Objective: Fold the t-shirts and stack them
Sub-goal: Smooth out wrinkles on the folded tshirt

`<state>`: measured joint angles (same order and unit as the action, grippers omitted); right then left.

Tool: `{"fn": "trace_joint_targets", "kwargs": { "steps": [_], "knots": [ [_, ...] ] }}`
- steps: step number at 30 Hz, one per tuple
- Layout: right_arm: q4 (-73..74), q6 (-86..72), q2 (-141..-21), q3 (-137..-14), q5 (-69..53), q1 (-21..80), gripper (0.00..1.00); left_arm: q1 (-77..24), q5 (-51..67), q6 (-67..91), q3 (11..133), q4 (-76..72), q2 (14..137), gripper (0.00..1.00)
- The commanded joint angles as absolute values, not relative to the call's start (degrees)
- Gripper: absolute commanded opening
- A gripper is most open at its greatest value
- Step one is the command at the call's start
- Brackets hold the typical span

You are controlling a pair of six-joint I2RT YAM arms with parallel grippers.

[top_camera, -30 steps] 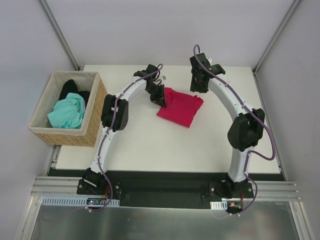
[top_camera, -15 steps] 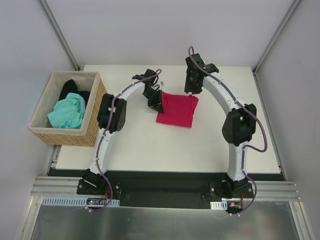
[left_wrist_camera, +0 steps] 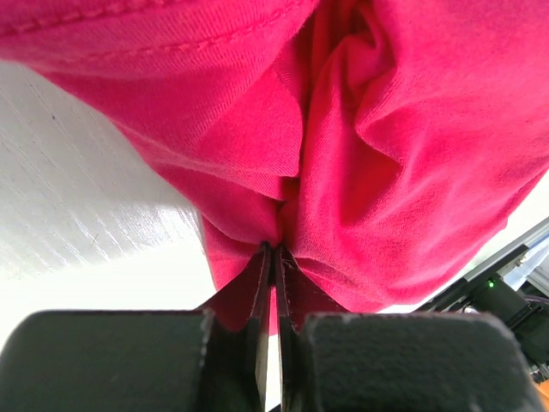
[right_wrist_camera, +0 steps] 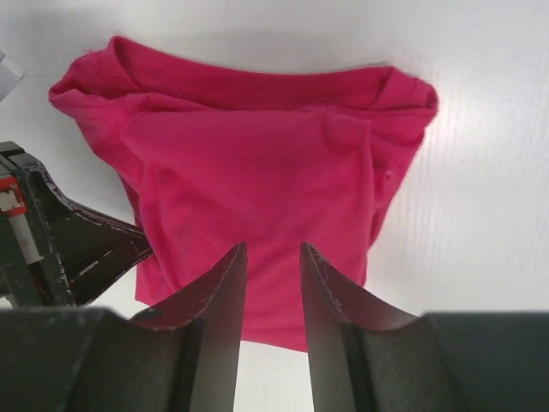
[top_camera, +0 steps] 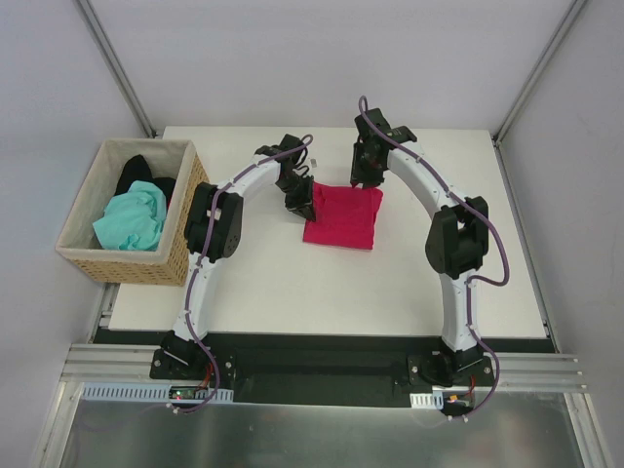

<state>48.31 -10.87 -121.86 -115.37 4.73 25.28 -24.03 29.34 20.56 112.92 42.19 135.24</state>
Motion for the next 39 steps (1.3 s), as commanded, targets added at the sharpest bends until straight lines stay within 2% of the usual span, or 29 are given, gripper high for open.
{"fn": "trace_joint_targets", "kwargs": {
  "steps": [1,5,14,26,32,39],
  "knots": [
    [48.7,-9.0,-126.8,-122.1,-1.6,26.1,0.34,-24.3,28.6,21.8,112.9,42.0,130.9,0.00],
    [50.8,-7.0,-130.0,-126.0,-3.5,27.2,0.34,-24.4,28.9,21.7,112.9,42.1,130.7,0.00],
    [49.2,-5.1,-131.2,-126.4,-3.9,29.0,0.35,-24.5,29.8,21.5,112.5,42.1,131.1,0.00],
    [46.4,-7.9,-135.4,-126.0,-8.4,26.5,0.36,-24.6,29.9,21.8,110.5,42.0,130.0,0.00],
    [44.7,-10.1,-138.4,-127.7,-12.3,26.2,0.29,-24.8,30.0,22.0,110.3,42.0,129.6,0.00],
    [41.4,-11.5,-140.9,-129.8,-14.9,24.2,0.31,-24.8,30.3,21.9,109.5,42.1,129.1,0.00]
  ]
}}
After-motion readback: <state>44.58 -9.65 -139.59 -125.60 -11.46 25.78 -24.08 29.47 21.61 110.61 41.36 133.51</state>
